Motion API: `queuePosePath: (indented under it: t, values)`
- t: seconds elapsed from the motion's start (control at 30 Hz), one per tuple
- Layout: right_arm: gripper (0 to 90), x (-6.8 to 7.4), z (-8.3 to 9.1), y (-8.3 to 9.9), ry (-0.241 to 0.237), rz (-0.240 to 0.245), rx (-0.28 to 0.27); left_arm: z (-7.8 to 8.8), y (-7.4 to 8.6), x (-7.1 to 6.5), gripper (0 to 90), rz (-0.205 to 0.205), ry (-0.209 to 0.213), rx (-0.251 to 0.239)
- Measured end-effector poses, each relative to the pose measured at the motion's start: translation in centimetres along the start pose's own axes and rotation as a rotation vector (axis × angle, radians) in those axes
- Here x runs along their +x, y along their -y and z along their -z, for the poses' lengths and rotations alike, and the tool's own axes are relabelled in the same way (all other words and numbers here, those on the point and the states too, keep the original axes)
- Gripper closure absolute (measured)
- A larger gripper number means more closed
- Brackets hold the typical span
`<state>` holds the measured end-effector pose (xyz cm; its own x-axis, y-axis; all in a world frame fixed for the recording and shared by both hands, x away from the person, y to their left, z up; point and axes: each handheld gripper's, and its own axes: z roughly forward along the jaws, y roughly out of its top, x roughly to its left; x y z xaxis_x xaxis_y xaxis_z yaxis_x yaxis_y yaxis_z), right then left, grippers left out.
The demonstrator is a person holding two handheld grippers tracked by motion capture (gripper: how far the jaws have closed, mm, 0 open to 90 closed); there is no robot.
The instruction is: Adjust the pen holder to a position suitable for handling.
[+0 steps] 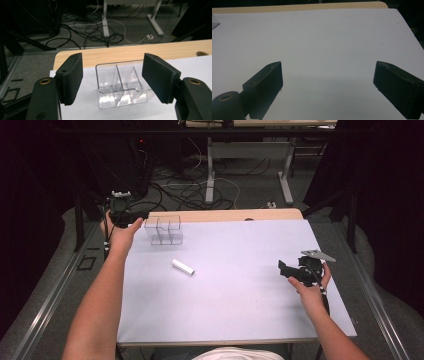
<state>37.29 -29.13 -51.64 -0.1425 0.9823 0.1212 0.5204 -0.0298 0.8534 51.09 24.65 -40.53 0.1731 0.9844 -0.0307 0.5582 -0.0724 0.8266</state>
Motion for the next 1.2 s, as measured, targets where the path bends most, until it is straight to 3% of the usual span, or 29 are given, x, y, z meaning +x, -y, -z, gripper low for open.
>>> queuePosePath:
  t: [0.17, 0.3, 0.5, 1.0, 1.2]
  values:
    - [9.6, -0.1, 0.0, 0.1, -0.007, -0.012, 0.004, -1.8, 0.2, 0.5, 43.1, -0.033, 0.003, 0.019]
    - [10.0, -0.1, 0.0, 0.1, -0.011, -0.016, 0.010, -3.0, 0.5, 1.0, 52.7, -0.019, 0.009, 0.060]
    - [10.2, -0.1, -0.1, 0.2, -0.020, -0.024, 0.014, -4.3, 1.0, 1.1, 60.5, -0.004, 0.003, 0.084]
    - [11.5, -0.2, 0.1, 0.1, -0.034, -0.043, 0.017, -6.1, 1.9, 1.4, 78.4, 0.027, 0.007, 0.191]
    - [11.7, -0.1, 0.0, 0.2, -0.037, -0.049, 0.024, -6.4, 2.0, 1.4, 80.5, 0.032, -0.013, 0.203]
